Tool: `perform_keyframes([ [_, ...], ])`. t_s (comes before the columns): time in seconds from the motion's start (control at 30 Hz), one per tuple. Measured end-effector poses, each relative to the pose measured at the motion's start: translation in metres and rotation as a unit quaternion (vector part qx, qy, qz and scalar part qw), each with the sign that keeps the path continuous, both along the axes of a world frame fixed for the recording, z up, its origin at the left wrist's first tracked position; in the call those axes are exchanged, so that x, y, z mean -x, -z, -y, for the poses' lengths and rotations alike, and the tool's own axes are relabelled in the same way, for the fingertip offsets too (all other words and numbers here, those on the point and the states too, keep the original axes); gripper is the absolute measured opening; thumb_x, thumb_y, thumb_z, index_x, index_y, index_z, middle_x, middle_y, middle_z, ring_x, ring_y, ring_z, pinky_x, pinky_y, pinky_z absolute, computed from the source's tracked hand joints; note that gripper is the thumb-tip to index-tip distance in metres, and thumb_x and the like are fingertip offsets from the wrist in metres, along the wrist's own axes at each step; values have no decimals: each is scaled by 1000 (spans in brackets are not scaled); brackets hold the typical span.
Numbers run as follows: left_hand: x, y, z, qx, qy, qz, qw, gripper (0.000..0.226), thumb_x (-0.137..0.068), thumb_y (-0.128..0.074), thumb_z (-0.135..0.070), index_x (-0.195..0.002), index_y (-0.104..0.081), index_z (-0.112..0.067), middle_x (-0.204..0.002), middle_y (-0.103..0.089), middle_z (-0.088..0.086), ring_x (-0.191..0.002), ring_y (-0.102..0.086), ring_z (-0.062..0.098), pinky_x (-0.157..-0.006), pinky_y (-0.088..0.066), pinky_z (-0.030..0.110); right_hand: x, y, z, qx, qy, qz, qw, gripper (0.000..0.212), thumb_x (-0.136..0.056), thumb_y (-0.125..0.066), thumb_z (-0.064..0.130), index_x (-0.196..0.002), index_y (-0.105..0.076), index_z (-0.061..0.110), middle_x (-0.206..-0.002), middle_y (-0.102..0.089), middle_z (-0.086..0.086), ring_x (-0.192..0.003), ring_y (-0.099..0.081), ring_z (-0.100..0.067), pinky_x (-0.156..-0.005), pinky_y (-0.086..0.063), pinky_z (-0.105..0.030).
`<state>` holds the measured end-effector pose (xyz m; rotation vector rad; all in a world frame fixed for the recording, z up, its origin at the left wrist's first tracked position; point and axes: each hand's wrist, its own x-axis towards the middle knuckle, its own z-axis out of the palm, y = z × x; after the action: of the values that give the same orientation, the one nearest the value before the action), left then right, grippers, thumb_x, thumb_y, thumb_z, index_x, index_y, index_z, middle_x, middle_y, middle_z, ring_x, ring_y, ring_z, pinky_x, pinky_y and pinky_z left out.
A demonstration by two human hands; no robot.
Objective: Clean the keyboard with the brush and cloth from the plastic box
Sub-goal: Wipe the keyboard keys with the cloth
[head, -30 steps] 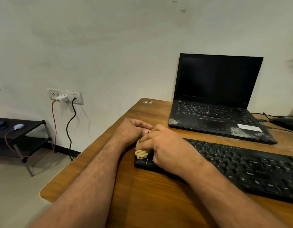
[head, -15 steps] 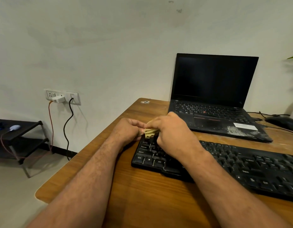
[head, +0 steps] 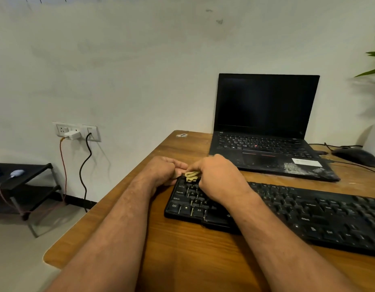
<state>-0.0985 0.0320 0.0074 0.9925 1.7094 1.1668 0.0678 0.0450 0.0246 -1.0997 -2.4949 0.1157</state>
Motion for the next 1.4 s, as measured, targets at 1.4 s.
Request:
perform_keyframes([
  [1.4,-16,10,1,-54,-31,-177,982,34,-75,-55,-5,-63,-77,-30,-75,-75,-8,-80,-69,17,-87,-58,42,-18,9,-7,9,-103,-1,995,51,-84,-50,4,-115,-71,38,-119,-69,18,-97,-47,-10,-95,-44,-30],
])
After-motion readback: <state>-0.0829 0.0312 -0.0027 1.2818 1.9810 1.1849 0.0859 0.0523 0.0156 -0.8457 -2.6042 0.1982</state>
